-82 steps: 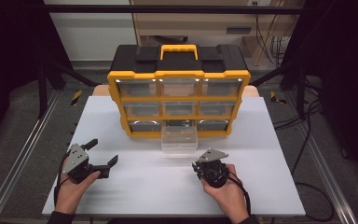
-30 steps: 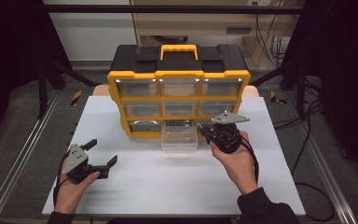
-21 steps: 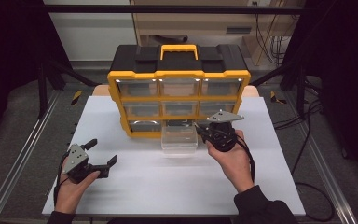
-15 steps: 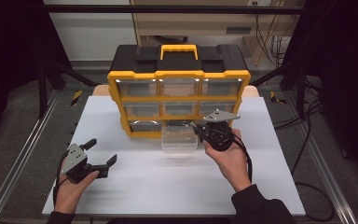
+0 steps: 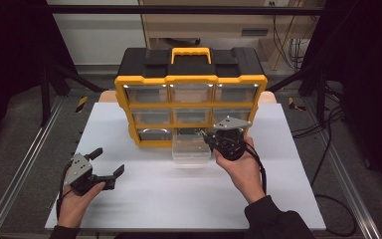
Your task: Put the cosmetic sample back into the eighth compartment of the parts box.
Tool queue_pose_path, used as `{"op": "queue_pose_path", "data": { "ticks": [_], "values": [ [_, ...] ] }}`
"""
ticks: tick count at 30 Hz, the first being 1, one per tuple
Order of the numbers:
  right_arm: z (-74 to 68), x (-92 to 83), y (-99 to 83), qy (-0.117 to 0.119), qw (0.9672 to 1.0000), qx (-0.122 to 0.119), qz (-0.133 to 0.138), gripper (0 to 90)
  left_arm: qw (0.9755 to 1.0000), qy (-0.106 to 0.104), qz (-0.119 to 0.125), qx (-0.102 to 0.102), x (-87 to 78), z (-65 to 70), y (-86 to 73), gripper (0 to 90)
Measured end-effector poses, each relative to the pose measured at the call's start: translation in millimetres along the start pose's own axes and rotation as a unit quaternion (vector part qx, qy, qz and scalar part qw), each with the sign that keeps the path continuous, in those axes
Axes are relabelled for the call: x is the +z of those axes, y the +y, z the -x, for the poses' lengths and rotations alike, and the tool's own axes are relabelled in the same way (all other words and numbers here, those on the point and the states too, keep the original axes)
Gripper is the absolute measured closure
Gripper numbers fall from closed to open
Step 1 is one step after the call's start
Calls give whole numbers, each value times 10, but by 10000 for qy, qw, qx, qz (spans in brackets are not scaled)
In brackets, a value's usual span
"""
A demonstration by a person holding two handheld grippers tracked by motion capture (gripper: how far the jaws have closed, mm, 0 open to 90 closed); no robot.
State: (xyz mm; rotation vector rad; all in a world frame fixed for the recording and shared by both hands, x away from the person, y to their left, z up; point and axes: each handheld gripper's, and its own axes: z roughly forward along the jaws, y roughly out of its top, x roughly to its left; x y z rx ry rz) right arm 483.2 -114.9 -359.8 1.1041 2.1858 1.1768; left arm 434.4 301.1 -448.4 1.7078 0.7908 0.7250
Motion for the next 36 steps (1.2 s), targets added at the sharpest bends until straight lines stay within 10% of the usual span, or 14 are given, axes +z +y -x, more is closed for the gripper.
{"op": "queue_pose_path", "data": {
  "ticks": [36],
  "values": [
    [-120,139,60,61,9996,-206,-194,810,10000,-13,25,-47,-14,-16,0,23]
  ]
}}
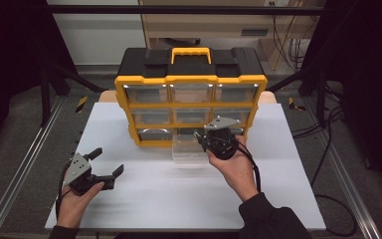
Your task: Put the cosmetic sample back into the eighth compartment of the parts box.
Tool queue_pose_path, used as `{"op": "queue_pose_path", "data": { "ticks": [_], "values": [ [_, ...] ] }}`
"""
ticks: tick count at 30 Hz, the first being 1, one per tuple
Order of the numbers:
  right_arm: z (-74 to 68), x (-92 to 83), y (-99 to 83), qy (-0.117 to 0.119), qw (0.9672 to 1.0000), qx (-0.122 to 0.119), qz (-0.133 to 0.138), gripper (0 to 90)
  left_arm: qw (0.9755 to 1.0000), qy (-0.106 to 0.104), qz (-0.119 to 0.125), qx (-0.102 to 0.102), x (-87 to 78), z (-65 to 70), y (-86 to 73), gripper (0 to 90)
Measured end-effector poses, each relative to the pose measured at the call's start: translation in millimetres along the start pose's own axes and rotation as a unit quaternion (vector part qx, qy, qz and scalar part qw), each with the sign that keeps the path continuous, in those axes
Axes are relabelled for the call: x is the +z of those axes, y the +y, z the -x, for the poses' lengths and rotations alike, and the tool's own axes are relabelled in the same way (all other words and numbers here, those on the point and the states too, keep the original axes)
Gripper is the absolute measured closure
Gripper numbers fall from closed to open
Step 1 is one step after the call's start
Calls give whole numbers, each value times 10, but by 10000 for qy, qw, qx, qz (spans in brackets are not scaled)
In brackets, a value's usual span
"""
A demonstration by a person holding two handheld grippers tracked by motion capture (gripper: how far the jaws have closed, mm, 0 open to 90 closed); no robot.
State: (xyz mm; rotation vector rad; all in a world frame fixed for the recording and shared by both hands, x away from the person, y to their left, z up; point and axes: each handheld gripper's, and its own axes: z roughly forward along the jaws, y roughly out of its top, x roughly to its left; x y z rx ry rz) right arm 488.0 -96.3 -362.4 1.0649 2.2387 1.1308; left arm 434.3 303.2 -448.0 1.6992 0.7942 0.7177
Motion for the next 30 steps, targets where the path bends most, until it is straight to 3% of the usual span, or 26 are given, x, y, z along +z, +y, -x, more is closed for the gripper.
{"op": "queue_pose_path", "data": {
  "ticks": [30],
  "values": [
    [-22,171,-15,-43,9993,-146,-346,809,10000,-16,20,12,-3,-3,9,24]
  ]
}}
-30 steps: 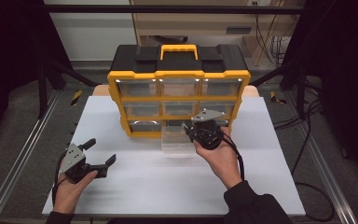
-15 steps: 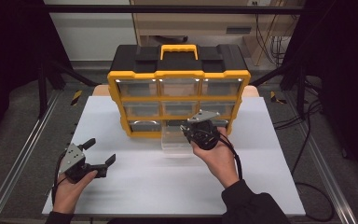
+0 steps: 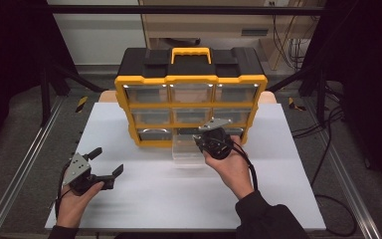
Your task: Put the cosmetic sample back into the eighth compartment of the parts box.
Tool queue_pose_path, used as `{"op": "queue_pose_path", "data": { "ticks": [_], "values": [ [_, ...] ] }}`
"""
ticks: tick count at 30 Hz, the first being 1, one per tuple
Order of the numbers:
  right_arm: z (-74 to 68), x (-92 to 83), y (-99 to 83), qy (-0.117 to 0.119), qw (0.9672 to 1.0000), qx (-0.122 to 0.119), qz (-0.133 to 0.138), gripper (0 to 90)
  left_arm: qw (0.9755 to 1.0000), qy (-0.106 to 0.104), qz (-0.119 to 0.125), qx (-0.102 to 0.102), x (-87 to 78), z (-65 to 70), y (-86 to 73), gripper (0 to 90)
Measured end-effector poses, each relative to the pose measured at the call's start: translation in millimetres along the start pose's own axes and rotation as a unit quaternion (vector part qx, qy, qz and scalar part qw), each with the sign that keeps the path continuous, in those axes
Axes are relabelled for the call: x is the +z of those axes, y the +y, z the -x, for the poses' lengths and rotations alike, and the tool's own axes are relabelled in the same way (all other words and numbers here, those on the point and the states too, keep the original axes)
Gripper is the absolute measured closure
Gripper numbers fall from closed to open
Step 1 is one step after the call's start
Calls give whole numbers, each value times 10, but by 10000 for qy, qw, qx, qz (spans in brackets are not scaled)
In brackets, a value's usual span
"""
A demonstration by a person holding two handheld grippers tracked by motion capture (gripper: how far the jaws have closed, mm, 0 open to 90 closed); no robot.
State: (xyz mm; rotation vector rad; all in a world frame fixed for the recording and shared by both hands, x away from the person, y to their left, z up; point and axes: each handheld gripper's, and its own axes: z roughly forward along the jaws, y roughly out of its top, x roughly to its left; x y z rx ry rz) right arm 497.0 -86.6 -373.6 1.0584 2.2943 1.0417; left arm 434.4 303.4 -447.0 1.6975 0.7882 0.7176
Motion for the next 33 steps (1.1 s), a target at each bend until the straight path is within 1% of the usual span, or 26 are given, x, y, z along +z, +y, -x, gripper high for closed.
{"op": "queue_pose_path", "data": {
  "ticks": [7,9,11,16,23,28,33],
  "values": [
    [-10,43,1,-5,10000,-9,-58,815,10000,0,7,-3,-2,1,1,24],
    [-9,47,5,-5,10000,10,-39,807,10000,-4,8,0,-2,1,2,24],
    [-6,47,9,6,10000,41,-24,776,10000,-5,7,-2,-1,1,2,24],
    [-4,42,8,-2,10000,40,-12,770,10000,-9,6,0,0,0,2,24],
    [-37,13,13,19,10000,21,54,765,10000,-25,-1,5,1,3,2,24],
    [-60,-15,15,1,9999,-23,118,726,10000,-25,-2,6,1,4,2,24],
    [-82,-60,14,-40,9998,-19,173,666,10000,-25,-2,5,3,4,1,24]
  ]
}}
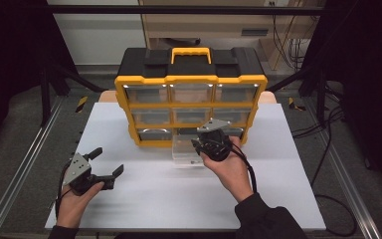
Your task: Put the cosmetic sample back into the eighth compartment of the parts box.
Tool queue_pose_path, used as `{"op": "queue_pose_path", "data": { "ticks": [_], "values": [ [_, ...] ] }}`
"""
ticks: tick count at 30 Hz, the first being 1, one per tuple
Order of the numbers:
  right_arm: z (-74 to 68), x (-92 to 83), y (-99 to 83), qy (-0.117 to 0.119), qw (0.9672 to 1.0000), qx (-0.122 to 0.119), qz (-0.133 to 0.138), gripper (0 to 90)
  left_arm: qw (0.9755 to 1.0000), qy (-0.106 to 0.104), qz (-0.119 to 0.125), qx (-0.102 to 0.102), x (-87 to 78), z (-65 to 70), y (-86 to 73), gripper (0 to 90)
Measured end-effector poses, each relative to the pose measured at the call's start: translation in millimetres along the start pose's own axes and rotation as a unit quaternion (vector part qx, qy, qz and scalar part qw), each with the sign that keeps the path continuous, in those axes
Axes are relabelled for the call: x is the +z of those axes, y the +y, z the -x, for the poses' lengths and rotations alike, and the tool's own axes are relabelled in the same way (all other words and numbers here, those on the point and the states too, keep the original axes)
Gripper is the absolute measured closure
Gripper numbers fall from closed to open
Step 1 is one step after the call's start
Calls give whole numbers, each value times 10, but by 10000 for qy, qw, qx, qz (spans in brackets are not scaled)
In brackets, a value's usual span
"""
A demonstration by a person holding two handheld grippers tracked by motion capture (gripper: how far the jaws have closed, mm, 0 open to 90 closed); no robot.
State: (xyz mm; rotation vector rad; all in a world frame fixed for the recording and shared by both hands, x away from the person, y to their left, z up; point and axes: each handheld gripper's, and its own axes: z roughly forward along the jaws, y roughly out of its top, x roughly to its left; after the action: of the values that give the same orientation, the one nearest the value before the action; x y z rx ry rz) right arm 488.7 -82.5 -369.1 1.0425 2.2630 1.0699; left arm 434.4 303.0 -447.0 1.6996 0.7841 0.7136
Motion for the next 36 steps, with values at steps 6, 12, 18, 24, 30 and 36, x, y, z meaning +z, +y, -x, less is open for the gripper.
{"op": "queue_pose_path", "data": {
  "ticks": [6,12,18,24,30,36],
  "values": [
    [-16,-84,-7,-42,9999,-65,115,592,10000,-2,-4,-2,2,1,-1,23],
    [-35,-164,-25,-120,9994,-98,305,489,10000,-7,-14,-1,4,3,-2,23],
    [-79,-255,-50,-141,9987,-210,437,398,10000,-10,-22,0,7,3,-5,23],
    [-104,-292,-92,-157,9982,-251,519,308,10000,-1,-21,-5,5,2,-6,23],
    [-87,-303,-158,-318,9973,-176,642,183,10000,-2,-21,1,6,2,-7,23],
    [-39,-328,-236,-424,9948,-114,923,117,10000,3,-22,3,5,2,-6,22]
  ]
}}
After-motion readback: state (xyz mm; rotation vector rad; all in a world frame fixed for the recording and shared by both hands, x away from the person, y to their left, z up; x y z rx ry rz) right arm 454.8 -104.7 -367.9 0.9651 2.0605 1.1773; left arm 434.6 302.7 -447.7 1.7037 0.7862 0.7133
